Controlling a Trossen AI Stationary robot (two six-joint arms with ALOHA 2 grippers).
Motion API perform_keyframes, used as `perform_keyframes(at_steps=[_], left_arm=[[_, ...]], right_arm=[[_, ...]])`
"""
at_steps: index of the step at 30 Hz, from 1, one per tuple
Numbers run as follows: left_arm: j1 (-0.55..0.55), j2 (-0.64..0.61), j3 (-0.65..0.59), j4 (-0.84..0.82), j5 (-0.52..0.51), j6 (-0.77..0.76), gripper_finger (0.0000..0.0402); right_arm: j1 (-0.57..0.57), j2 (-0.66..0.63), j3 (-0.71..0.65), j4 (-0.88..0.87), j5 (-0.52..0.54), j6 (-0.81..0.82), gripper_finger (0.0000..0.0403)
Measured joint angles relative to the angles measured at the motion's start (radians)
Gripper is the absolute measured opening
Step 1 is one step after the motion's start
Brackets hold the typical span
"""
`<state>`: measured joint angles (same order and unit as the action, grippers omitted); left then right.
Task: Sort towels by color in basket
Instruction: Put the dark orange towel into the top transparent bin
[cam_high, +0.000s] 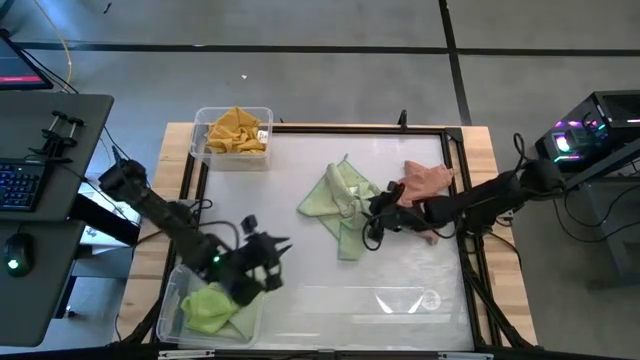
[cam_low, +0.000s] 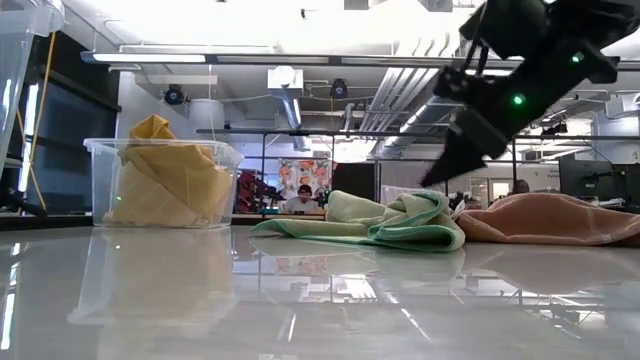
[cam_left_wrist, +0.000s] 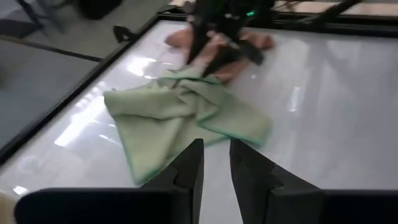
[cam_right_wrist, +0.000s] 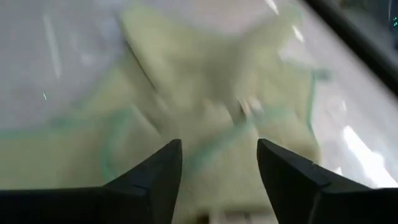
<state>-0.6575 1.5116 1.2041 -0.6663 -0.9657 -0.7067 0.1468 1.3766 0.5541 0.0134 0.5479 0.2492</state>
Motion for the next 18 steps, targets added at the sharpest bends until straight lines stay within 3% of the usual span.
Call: perform_keyframes(at_steps=[11, 15, 18], left_arm=[[0.216, 0.0, -0.246, 0.62, 0.017, 0.382, 0.0092], [0.251, 0.001, -0.299, 0.832, 0.034, 0.45, 0.0092], [0.266, 0.006, -0.322, 0.903, 0.112, 0.509, 0.0092]], right_arm=[[-0.01, -0.109, 0.0, -0.634, -0.01, 0.493, 0.0199], [-0.01, -0.087, -0.047, -0.598, -0.06, 0.559, 0.0179], [-0.008, -0.07, -0.1, -0.494, -0.077, 0.558, 0.015]])
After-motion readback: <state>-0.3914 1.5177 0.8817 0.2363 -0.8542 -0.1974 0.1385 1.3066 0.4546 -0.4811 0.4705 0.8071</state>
